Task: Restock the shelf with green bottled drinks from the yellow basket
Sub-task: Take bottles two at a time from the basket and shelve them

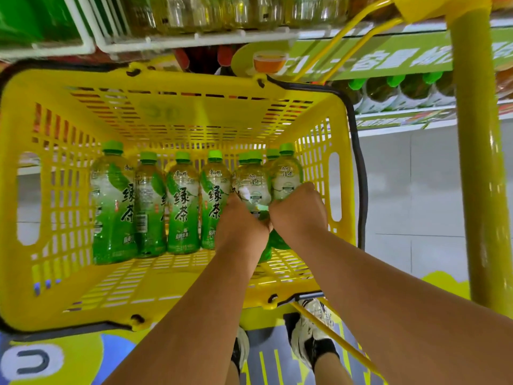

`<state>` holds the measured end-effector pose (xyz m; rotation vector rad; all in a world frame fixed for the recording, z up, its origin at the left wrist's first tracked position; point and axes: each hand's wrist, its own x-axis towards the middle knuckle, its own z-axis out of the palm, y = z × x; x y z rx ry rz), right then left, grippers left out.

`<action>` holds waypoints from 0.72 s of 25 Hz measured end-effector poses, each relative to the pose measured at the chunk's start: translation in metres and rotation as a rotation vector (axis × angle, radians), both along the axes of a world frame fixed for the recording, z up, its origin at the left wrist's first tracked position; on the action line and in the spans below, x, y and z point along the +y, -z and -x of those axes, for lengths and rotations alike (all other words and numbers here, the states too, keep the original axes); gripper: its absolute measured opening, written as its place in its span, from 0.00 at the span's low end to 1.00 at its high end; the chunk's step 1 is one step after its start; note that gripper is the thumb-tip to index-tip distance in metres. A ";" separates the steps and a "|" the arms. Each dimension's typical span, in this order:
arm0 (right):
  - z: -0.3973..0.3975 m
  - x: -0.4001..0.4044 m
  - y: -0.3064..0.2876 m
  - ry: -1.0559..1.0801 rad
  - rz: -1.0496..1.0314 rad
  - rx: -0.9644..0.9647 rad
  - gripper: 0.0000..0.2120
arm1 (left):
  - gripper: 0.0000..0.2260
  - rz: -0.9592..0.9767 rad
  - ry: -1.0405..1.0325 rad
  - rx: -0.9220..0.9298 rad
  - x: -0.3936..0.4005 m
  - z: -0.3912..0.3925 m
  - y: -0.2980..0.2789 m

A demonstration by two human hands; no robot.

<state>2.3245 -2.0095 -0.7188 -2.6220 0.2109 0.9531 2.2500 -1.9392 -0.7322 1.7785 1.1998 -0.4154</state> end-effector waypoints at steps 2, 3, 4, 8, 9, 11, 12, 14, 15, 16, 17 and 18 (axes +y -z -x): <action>0.004 0.000 0.001 -0.089 0.042 -0.047 0.25 | 0.20 0.014 -0.044 -0.013 0.002 0.003 0.002; 0.006 -0.001 0.004 -0.111 0.042 -0.055 0.27 | 0.19 0.014 -0.069 -0.020 0.004 0.006 0.003; 0.007 -0.001 0.008 -0.107 0.021 -0.034 0.28 | 0.19 0.010 -0.088 -0.016 0.006 0.008 0.005; 0.004 0.002 0.026 -0.032 -0.144 0.161 0.25 | 0.21 0.012 -0.097 0.071 0.023 0.017 0.005; 0.004 0.002 0.028 -0.032 -0.168 0.175 0.22 | 0.22 0.021 -0.091 0.078 0.025 0.018 0.005; 0.003 0.000 0.026 -0.019 -0.209 0.173 0.14 | 0.22 0.034 -0.092 0.079 0.028 0.018 0.004; 0.001 -0.002 0.024 -0.005 -0.223 0.169 0.12 | 0.22 0.032 -0.096 0.076 0.028 0.017 0.004; -0.001 -0.007 0.018 0.022 -0.249 0.153 0.11 | 0.22 0.016 -0.105 0.068 0.028 0.015 -0.002; -0.002 -0.009 0.013 0.037 -0.263 0.152 0.11 | 0.21 0.008 -0.110 0.060 0.028 0.015 -0.008; -0.003 -0.010 0.006 0.049 -0.279 0.158 0.13 | 0.20 0.001 -0.113 0.042 0.028 0.015 -0.014; -0.004 -0.012 0.000 0.055 -0.294 0.166 0.16 | 0.20 -0.010 -0.109 0.020 0.029 0.015 -0.022; -0.004 -0.014 -0.007 0.057 -0.304 0.174 0.19 | 0.19 -0.021 -0.101 -0.010 0.031 0.016 -0.030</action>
